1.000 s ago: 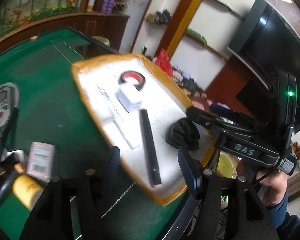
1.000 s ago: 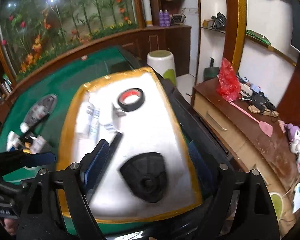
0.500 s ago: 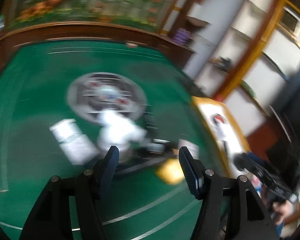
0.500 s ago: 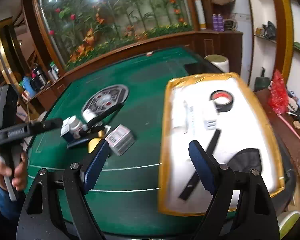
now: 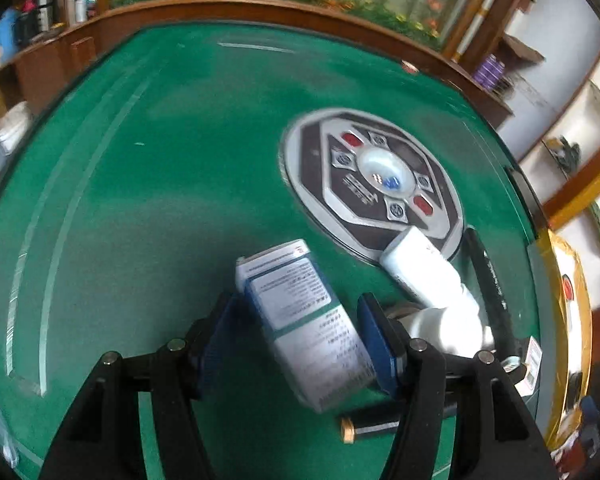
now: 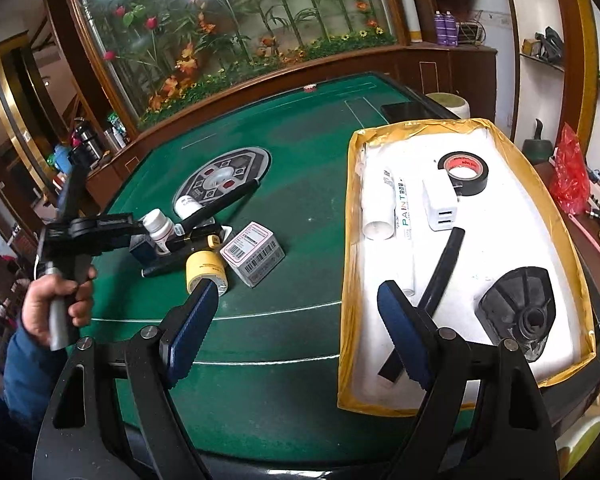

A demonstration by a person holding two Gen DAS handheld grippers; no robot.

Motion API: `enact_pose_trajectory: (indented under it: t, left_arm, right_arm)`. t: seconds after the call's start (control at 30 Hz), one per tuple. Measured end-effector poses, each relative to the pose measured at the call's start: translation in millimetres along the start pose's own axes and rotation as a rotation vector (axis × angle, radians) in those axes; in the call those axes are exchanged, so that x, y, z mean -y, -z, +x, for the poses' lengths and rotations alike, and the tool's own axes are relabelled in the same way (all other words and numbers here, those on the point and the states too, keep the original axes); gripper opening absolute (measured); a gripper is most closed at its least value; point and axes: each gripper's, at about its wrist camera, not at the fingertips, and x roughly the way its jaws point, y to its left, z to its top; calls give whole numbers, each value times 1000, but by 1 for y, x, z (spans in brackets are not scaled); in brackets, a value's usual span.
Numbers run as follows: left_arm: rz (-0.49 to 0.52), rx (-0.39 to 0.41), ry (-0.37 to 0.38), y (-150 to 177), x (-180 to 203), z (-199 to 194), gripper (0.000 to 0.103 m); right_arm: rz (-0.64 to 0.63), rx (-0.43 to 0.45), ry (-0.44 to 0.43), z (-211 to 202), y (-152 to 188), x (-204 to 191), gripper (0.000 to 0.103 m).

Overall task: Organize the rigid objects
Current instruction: 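Grasp the blue-and-white medicine box with the left tool while the right tool moves toward the pink-label box, then grasp the pink-label barcode box with the right tool while the left tool holds its box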

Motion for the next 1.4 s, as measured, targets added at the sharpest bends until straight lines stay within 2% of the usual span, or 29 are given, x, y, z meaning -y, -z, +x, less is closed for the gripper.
enact_pose_trajectory:
  t: [0.03, 0.1, 0.23, 0.4, 0.63, 0.73, 0.8, 0.87, 0.9, 0.93, 0.97, 1.17, 1.4]
  left_arm:
    - [9, 16, -12, 0, -2, -2, 46]
    - [28, 12, -19, 2, -6, -6, 36]
    - [74, 25, 0, 7, -19, -11, 36]
    - [145, 46, -29, 13, -9, -13, 36]
    - [144, 44, -13, 13, -9, -13, 36]
    - [147, 42, -13, 14, -8, -14, 36]
    - [150, 41, -12, 14, -7, -15, 36]
    - [150, 40, -10, 15, -7, -15, 36]
    - [150, 40, -9, 16, -7, -15, 36]
    - [150, 40, -10, 16, -7, -15, 36]
    - [151, 41, -11, 16, -7, -15, 36]
    - [161, 45, -21, 16, -6, -15, 37]
    - [171, 45, -33, 17, -4, -14, 36]
  right_arm:
    - [-1, -3, 2, 1, -1, 0, 83]
    - [-4, -12, 4, 4, -5, -3, 83]
    - [-16, -57, -15, 19, -15, -15, 83]
    - [112, -152, -71, 63, -36, -25, 83]
    - [156, -214, 40, 116, -49, -39, 83]
    - [101, -211, 121, 128, -52, -45, 79]
    - [45, -228, 161, 133, -52, -49, 70]
    - [-42, -261, 133, 135, -49, -56, 57]
    - [-84, -287, 121, 136, -45, -59, 56]
    - [-124, -291, 129, 133, -43, -61, 50]
    - [-166, -290, 162, 131, -41, -64, 49]
    - [-325, -276, 209, 118, -29, -77, 49]
    - [-217, -292, 166, 118, -12, -68, 50]
